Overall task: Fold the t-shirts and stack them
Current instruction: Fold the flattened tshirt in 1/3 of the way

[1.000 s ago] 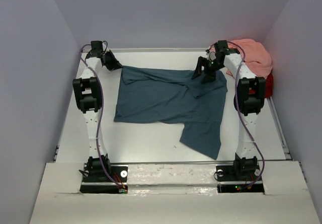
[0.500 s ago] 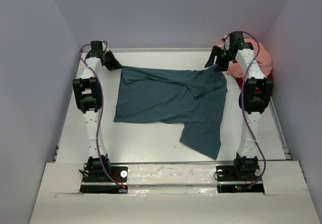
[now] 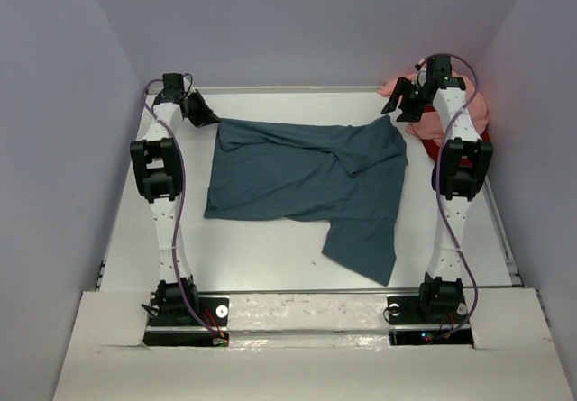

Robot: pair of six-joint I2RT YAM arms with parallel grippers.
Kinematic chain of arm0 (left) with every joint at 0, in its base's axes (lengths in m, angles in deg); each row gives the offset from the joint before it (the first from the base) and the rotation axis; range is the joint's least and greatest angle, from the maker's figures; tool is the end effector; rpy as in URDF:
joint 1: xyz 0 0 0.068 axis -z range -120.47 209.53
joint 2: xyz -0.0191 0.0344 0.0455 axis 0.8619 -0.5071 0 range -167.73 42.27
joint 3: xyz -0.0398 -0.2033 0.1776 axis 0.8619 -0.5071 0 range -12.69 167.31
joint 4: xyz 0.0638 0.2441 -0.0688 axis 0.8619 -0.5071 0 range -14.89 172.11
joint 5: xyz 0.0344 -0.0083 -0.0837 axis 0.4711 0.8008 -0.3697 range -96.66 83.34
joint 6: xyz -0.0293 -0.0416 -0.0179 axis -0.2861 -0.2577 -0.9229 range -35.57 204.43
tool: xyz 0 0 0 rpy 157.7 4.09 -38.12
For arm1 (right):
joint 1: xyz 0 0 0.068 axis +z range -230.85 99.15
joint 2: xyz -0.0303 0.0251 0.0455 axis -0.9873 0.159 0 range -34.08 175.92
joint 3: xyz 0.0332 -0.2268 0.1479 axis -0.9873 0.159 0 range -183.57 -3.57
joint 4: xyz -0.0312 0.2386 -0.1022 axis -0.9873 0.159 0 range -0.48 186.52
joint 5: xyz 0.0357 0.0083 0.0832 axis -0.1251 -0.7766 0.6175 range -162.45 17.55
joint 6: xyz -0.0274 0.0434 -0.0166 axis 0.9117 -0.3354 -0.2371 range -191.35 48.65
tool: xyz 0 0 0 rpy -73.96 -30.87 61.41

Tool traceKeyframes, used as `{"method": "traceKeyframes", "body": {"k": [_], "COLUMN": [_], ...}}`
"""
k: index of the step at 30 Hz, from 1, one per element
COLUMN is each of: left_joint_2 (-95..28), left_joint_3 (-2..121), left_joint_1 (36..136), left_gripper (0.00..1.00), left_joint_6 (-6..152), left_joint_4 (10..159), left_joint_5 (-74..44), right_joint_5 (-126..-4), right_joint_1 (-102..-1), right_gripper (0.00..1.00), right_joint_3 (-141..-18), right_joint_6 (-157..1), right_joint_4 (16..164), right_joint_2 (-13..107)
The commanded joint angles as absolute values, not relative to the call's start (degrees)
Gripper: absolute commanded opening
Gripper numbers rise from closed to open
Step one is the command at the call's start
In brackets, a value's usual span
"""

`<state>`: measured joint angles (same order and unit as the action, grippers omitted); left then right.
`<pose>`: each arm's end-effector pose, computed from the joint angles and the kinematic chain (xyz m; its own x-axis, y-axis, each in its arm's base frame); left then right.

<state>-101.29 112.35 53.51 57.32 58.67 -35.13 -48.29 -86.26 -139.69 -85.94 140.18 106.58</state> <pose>0.5608 0.0421 0.1790 -0.7106 -0.4778 -0.5165 -0.0714 0.7793 -0.6226 0.5328 -0.0359 0.2337 -0.8281 0.3093 -0.4675 0.0641 0.8808 0.4690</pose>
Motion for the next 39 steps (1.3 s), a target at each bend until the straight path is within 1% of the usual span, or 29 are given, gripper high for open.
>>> {"method": "traceKeyframes", "body": {"k": [1,4,13,14,16,17,19,20,21,22,23,24,32,39], "left_joint_2": [-100.1,-100.1,-100.3,-100.3,-100.4,-100.4,-100.4,-100.4,-100.4,-100.4,-100.4,-100.4,-100.8,-100.1], "left_joint_3": [113.2,113.0,113.1,113.0,113.0,113.2,113.1,113.2,113.2,113.2,113.2,113.2,113.5,112.8], "left_joint_1": [53.1,53.1,53.1,53.1,53.1,53.1,53.1,53.1,53.1,53.0,53.0,53.1,53.1,53.1], "left_gripper": [0.0,0.0,0.0,0.0,0.0,0.0,0.0,0.0,0.0,0.0,0.0,0.0,0.0,0.0], "left_joint_6": [58.5,58.6,58.8,58.9,58.9,58.9,58.9,58.9,58.9,58.9,58.9,58.9,58.6,58.9], "left_joint_4": [58.4,58.3,58.2,58.2,58.2,58.3,58.3,58.3,58.3,58.3,58.3,58.3,58.5,58.4], "left_joint_5": [-35.7,-35.7,-35.7,-35.7,-35.7,-35.7,-35.7,-35.7,-35.7,-35.7,-35.7,-35.6,-35.8,-35.7], "right_joint_5": [-48.4,-47.9,-48.2,-48.2,-47.8,-47.8,-47.8,-47.9,-48.0,-48.5,-48.6,-48.8,-51.4,-52.2], "right_joint_1": [-86.3,-86.3,-86.3,-86.3,-86.8,-86.8,-86.8,-86.8,-86.8,-86.8,-86.8,-86.8,-88.0,-88.5], "right_gripper": [0.67,0.65,0.64,0.63,0.52,0.4,0.3,0.29,0.24,0.09,0.01,0.0,0.0,0.0], "right_joint_3": [-143.6,-145.0,-147.4,-147.7,-148.0,-148.2,-148.4,-148.4,-148.5,-148.8,-148.9,-148.8,-144.9,-145.0], "right_joint_6": [-85.6,-85.9,-86.0,-86.1,-86.5,-86.7,-86.9,-87.0,-87.1,-87.3,-87.3,-87.4,-85.7,-85.8], "right_joint_4": [137.2,136.3,133.1,132.5,131.9,131.5,130.7,130.2,130.0,130.0,130.0,130.0,130.0,128.5], "right_joint_2": [108.6,110.3,113.9,114.4,114.9,115.1,115.5,115.7,115.8,115.9,115.9,115.6,113.3,113.5]}}
